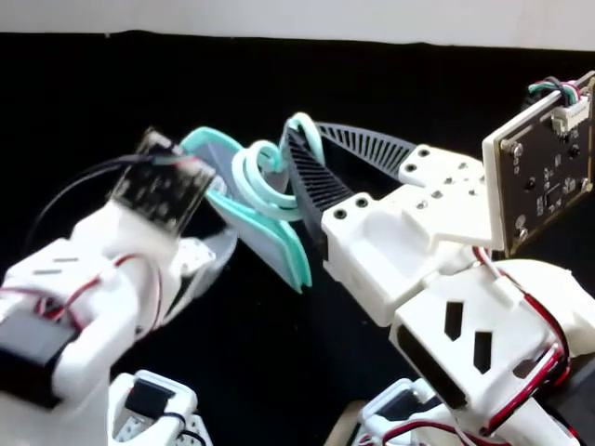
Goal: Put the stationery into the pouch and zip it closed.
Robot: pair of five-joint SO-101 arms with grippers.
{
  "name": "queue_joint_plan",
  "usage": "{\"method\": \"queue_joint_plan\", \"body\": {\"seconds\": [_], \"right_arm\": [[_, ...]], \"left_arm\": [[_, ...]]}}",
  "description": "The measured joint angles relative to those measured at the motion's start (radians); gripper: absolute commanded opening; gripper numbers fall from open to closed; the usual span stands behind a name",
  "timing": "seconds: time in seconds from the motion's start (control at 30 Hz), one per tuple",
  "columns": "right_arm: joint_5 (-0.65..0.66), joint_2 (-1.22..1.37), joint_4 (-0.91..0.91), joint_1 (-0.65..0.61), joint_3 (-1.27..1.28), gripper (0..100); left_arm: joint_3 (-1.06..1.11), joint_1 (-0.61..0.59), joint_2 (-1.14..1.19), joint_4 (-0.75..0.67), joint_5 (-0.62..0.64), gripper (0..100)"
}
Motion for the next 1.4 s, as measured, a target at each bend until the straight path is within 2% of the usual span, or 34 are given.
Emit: {"method": "queue_joint_plan", "body": {"seconds": [0.13,0.33,0.63,0.93,1.07,1.2,1.4], "right_arm": [[0.0,0.0,0.0,0.0,0.0,0.5],[0.0,0.0,0.0,0.0,0.0,0.5],[0.0,0.0,0.0,0.0,0.0,0.5],[0.0,0.0,0.0,0.0,0.0,0.5],[0.0,0.0,0.0,0.0,0.0,0.5],[0.0,0.0,0.0,0.0,0.0,0.5],[0.0,0.0,0.0,-0.003,0.0,0.5]], "left_arm": [[0.052,-0.057,0.0,-0.063,0.0,2],[0.127,-0.071,-0.002,-0.103,-0.003,1],[0.384,-0.253,0.0,-0.42,-0.006,1],[0.548,-0.258,0.002,-0.718,-0.006,1],[0.569,-0.256,0.002,-0.776,-0.006,1],[0.595,-0.181,0.002,-0.786,-0.006,1],[0.598,-0.103,0.028,-0.907,-0.006,1]]}}
